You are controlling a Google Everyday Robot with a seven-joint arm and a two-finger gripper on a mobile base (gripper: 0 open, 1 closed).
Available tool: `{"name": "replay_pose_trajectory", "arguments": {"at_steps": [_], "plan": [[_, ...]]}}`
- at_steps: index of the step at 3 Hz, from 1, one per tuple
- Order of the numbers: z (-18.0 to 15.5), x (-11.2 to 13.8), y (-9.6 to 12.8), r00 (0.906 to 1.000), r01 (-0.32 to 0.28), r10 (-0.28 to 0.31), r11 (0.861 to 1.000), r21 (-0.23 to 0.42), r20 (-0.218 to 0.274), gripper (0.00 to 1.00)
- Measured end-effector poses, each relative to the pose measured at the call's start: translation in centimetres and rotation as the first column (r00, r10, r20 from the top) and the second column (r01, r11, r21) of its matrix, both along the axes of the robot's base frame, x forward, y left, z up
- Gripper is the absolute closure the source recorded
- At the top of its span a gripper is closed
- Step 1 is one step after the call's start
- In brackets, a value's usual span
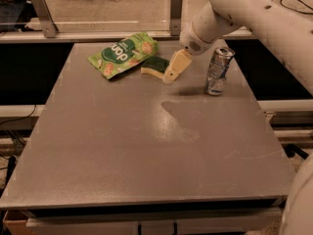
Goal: Move sponge near green rice chip bag
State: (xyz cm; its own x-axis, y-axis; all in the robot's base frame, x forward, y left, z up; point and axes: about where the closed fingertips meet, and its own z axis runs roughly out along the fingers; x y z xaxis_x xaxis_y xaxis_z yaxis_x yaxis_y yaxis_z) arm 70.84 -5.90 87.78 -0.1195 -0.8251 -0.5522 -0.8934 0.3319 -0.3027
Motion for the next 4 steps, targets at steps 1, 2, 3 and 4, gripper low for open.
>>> {"name": "replay_pose_trajectory", "arguments": {"at_steps": [1,2,3,4], "plan": [[2.3,-1.2,-1.8,0.9991,0.012,-0.013,1.000,0.019,0.041,0.00],[6.2,-2.7,-4.7,0.9937,0.032,-0.036,0.999,0.036,0.107,0.00],[11.0,-4.7,-8.3,0.9811,0.062,-0.068,0.997,0.039,0.181,0.00],[15.3,-8.3,-12.4,0.9622,0.102,-0.110,0.994,0.046,0.249,0.00]]}}
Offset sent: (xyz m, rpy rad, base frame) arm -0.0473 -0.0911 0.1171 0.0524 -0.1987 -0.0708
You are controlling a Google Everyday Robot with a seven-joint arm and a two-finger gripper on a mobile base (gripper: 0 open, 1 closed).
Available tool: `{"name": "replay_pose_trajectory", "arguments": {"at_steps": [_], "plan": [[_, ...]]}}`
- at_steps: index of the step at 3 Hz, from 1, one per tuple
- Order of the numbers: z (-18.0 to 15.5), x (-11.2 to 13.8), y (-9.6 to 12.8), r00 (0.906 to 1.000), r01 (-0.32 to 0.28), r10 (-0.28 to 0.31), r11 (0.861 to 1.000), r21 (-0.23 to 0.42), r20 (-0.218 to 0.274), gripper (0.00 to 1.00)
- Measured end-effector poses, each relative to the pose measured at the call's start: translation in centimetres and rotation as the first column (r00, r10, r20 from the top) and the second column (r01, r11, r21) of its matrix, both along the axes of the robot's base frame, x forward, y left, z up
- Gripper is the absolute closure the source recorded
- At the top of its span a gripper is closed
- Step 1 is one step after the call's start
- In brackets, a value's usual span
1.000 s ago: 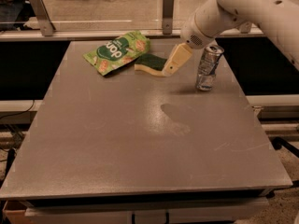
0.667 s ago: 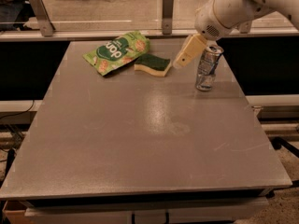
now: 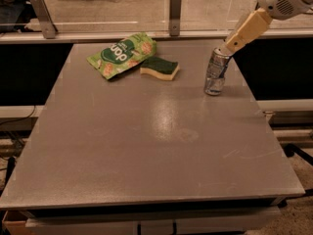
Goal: Move sponge near green rice chip bag
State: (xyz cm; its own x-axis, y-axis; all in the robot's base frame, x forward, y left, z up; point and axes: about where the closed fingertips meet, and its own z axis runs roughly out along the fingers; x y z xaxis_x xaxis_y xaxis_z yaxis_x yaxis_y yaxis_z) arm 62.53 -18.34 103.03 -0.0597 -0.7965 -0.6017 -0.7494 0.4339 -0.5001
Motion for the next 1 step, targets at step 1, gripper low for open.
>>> {"name": "replay_pose_trajectory", "arguments": {"at_steps": [1], "plan": [[0.31,-0.48,-0.86,0.9999,0.012,-0.012,1.000,0.000,0.005,0.00]]}}
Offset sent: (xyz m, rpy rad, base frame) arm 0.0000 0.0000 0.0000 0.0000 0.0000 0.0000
